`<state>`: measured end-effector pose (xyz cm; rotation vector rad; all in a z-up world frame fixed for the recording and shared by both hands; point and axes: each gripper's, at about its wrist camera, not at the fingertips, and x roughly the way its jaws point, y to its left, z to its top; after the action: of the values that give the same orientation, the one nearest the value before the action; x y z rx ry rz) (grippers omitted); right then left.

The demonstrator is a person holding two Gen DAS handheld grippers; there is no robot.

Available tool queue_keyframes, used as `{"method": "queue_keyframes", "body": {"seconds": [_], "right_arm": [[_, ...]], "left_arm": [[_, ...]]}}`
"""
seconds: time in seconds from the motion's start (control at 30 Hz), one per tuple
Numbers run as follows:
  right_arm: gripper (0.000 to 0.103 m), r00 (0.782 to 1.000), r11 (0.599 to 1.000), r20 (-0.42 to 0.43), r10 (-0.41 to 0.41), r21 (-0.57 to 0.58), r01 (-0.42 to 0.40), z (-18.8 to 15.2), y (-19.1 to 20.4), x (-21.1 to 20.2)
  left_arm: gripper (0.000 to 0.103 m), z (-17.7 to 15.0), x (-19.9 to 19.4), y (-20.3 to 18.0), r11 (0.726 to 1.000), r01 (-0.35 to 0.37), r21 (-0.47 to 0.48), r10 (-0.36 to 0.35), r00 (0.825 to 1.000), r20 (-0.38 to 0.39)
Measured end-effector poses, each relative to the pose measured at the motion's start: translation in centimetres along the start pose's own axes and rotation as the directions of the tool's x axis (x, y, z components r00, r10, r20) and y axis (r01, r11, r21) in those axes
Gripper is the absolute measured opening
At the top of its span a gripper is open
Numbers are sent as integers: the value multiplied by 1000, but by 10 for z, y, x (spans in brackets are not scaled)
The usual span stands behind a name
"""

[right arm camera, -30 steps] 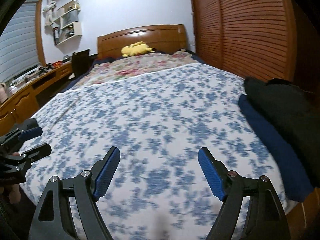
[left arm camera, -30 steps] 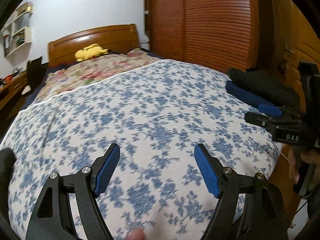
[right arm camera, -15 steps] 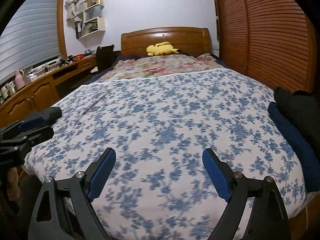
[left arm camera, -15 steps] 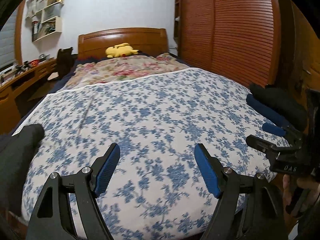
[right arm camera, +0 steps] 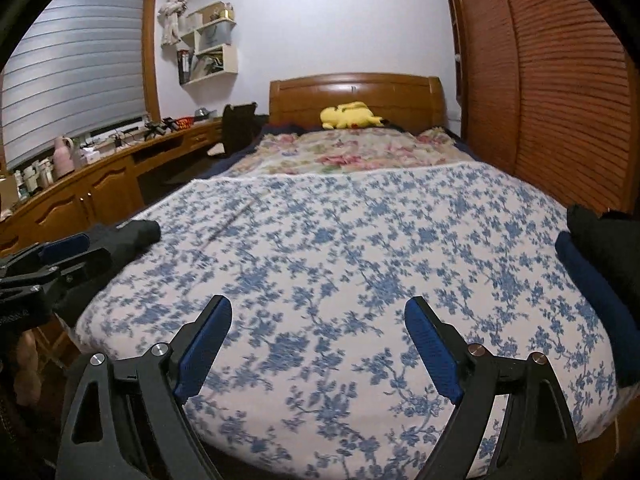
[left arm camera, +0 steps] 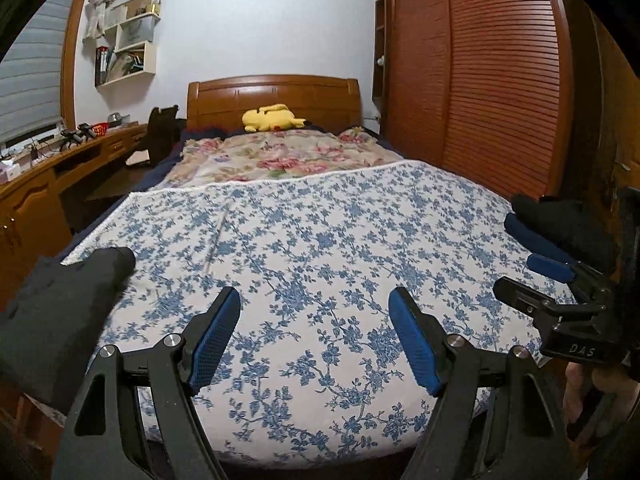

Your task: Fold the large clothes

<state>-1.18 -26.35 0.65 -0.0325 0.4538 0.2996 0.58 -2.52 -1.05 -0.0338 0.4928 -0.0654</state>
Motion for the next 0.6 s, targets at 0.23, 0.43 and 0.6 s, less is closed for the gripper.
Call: {"method": "queue_keyframes", "body": {"seconds": [0.23,0.43,0.6], "right_arm": [[89,998,1000,58,18,-19,-17,4,10,-28],[89,994,1000,104,20,-25,-17,4,14,-44],[92,992,1000,129,0,-30,4,3,15,-51]], "left_arm": [[77,10,-26,3,1000,-1,-1,1,998,55],[77,17,-42,2,1000,0,3,0,996,90],[77,20,-50,4,1000,-11,-3,11,994,111]]}}
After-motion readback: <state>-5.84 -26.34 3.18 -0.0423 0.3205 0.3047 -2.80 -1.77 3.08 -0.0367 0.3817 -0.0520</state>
